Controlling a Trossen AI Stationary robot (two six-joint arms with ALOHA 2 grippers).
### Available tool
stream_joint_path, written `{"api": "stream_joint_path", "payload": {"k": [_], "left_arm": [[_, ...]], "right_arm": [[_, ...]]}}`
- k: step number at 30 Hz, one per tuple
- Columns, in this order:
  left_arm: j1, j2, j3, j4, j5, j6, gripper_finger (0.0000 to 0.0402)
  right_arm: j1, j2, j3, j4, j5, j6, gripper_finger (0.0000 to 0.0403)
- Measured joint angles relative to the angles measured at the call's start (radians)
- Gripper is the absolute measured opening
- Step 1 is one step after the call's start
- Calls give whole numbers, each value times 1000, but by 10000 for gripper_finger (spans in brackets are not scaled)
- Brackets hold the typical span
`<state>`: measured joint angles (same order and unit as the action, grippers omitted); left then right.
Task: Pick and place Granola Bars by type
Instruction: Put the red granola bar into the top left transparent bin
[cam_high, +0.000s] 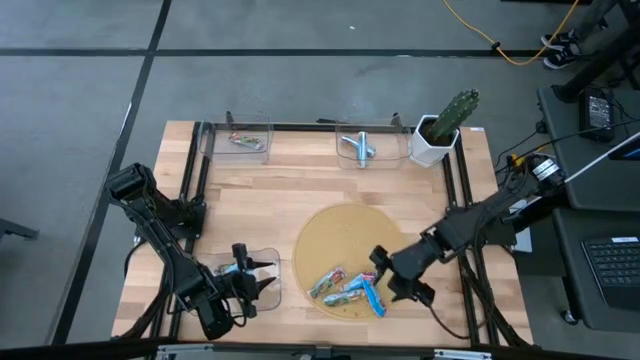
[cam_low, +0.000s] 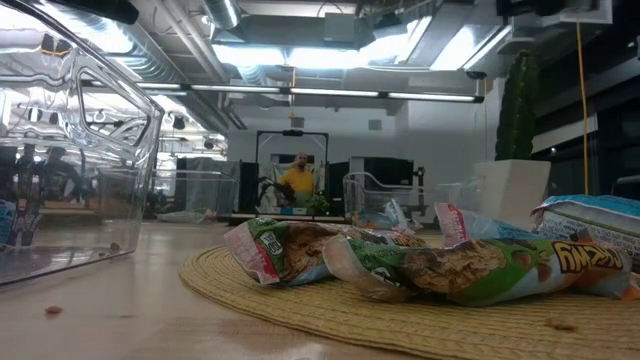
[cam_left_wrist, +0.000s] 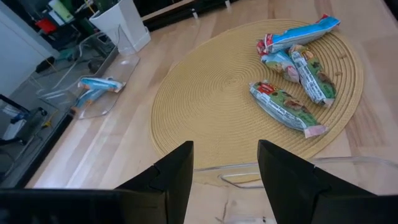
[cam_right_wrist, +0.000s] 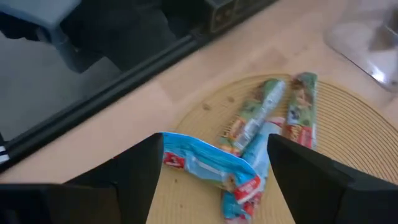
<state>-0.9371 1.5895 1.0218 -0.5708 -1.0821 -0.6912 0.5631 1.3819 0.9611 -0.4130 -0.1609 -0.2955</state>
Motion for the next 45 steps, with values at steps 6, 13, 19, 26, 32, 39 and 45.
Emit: {"api": "stream_joint_path", "payload": {"k": [6, 13, 19, 26, 32, 39, 45], "left_arm": [[0, 0, 0, 0, 0, 61, 171], [0, 0, 0, 0, 0, 93, 171], [0, 0, 0, 2, 0, 95, 171], [0, 0, 0, 54, -1, 145, 171], [0, 0, 0, 71, -1, 155, 171], [0, 0, 0, 77, -1, 155, 171], [0, 0, 0, 85, -1, 154, 171]], "right_arm": [[33, 0, 0, 18, 19, 2, 291], [29, 74, -2, 41, 115, 25, 291], [-6, 182, -2, 18, 127, 22, 291], [-75, 274, -3, -21, 152, -18, 291], [-117, 320, -3, 2, 117, -46, 283], [-119, 325, -3, -16, 62, -51, 202], [-119, 322, -3, -20, 62, -82, 104]]}}
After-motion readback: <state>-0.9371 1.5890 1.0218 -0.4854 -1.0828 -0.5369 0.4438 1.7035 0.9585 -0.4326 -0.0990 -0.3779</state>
